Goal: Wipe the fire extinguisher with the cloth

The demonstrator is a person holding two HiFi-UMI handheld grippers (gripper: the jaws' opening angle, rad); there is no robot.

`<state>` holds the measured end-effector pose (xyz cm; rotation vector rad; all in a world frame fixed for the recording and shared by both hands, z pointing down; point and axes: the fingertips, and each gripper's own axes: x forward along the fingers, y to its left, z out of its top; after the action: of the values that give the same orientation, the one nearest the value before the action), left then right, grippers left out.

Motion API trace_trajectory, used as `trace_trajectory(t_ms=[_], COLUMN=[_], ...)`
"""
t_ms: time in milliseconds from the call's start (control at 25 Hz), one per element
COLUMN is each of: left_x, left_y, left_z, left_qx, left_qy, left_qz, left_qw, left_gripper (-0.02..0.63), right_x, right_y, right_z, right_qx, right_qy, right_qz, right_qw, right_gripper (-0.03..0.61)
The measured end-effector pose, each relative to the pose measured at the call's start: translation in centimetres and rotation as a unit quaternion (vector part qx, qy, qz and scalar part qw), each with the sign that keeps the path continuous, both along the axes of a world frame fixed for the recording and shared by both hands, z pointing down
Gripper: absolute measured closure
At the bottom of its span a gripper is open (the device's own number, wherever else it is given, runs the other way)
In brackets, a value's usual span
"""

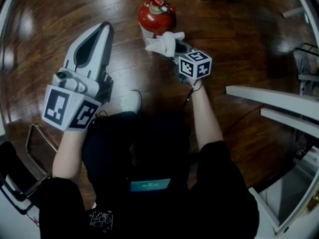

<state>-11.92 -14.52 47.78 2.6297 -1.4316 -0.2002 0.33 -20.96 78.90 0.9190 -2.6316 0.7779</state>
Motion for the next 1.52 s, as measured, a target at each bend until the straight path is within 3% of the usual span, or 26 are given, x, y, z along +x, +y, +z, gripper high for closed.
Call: trace_trajectory(t_ms=[240, 440, 680, 840, 1000, 1160, 1320, 1400, 1520], left_x=[0.4, 0.7, 1.1, 1.4, 1.5, 1.5, 1.2, 0.9, 0.5], left_y=[0.6, 0.9, 0.5, 0.2, 0.2, 0.1, 0.0, -0.1, -0.2], left_z=[-0.2, 0.1, 0.2, -0.2, 0.1, 0.3, 0.3, 0.3, 0.5], left_qx=[0.004, 0.0, -0.002, 0.006, 0.001, -0.002, -0.003, -0.004, -0.005], left_qy=[-0.008, -0.011, -0.003, -0.002, -0.005, -0.006, -0.005, -0.004, -0.001], left_qz=[0.007, 0.012, 0.017, 0.02, 0.022, 0.023, 0.021, 0.019, 0.019], left_qw=[0.9999, 0.9999, 0.9998, 0.9998, 0.9997, 0.9997, 0.9998, 0.9998, 0.9998], left_gripper=[0.609, 0.611, 0.609, 0.609, 0.609, 0.61, 0.609, 0.609, 0.609], right_x=[-0.7, -0.9, 1.7, 5.9, 7.8, 6.8, 3.9, 3.7, 4.0], right_y=[0.2, 0.6, 1.9, 0.5, -2.9, -5.4, -6.5, -6.6, -6.2], right_z=[10.0, 10.7, 0.5, -6.8, -10.4, -12.0, -11.6, -10.1, -5.6], right_qx=[-0.079, -0.084, 0.021, 0.09, 0.145, 0.183, 0.224, 0.23, 0.204], right_qy=[0.07, 0.085, 0.034, 0.042, 0.09, 0.138, 0.233, 0.277, 0.309], right_qz=[0.011, 0.009, -0.004, 0.012, 0.022, 0.018, -0.021, -0.034, -0.05], right_qw=[0.994, 0.993, 0.999, 0.995, 0.985, 0.973, 0.946, 0.932, 0.928], right_gripper=[0.485, 0.485, 0.485, 0.485, 0.485, 0.485, 0.485, 0.485, 0.485])
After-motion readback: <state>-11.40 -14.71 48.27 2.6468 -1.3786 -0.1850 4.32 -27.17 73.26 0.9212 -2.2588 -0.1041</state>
